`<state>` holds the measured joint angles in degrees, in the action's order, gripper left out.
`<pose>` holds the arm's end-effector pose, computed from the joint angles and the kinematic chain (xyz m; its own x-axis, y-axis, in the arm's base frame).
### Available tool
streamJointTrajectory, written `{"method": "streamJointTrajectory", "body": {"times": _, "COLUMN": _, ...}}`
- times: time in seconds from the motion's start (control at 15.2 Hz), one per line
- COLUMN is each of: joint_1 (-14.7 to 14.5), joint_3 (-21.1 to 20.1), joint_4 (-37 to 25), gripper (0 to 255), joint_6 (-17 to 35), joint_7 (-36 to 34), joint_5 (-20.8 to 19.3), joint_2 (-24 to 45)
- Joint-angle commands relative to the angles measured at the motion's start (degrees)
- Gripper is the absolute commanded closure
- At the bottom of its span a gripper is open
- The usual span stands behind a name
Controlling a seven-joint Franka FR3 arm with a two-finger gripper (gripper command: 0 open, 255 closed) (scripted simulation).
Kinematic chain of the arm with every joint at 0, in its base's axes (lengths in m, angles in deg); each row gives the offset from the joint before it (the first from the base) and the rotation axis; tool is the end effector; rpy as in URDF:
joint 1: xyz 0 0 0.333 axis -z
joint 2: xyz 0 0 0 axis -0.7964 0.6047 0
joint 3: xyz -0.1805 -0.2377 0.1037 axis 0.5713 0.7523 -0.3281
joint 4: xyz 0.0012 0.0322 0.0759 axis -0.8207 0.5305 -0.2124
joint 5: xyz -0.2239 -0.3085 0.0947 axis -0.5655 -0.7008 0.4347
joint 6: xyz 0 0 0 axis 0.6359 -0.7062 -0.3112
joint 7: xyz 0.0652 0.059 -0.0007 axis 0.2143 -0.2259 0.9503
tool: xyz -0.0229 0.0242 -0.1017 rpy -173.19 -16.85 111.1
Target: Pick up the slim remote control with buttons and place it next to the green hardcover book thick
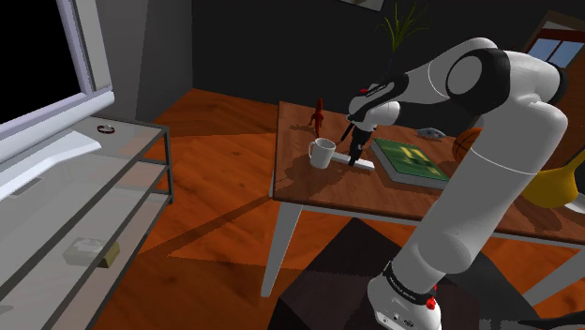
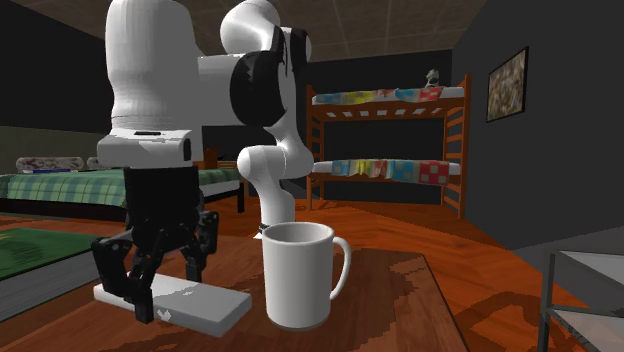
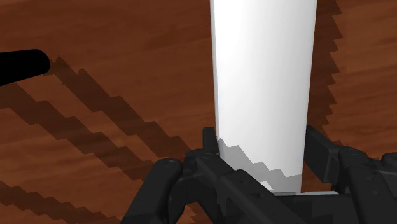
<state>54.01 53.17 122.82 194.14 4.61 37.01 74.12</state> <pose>0.3930 -0.3438 0.3399 0.8555 0.5178 -0.0016 0.5177 -0.8553 -0.0209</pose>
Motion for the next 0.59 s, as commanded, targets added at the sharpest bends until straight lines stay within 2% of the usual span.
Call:
{"method": "streamJointTrajectory", "body": {"times": 0.0, "joint_1": -0.01, "joint_3": -0.04, "joint_4": 0.01, "gripper": 255, "joint_6": 0.19, "joint_7": 0.07, "joint_5": 0.17, "joint_2": 0.17}}
{"method": "streamJointTrajectory", "body": {"times": 0.33, "joint_1": -0.01, "joint_3": -0.04, "joint_4": 0.01, "gripper": 255, "joint_6": 0.19, "joint_7": 0.07, "joint_5": 0.17, "joint_2": 0.17}}
{"method": "streamJointTrajectory", "body": {"times": 0.4, "joint_1": -0.01, "joint_3": -0.04, "joint_4": 0.01, "gripper": 0, "joint_6": 0.19, "joint_7": 0.07, "joint_5": 0.17, "joint_2": 0.17}}
{"method": "streamJointTrajectory", "body": {"times": 0.53, "joint_1": -0.01, "joint_3": -0.04, "joint_4": 0.01, "gripper": 0, "joint_6": 0.19, "joint_7": 0.08, "joint_5": 0.18, "joint_2": 0.18}}
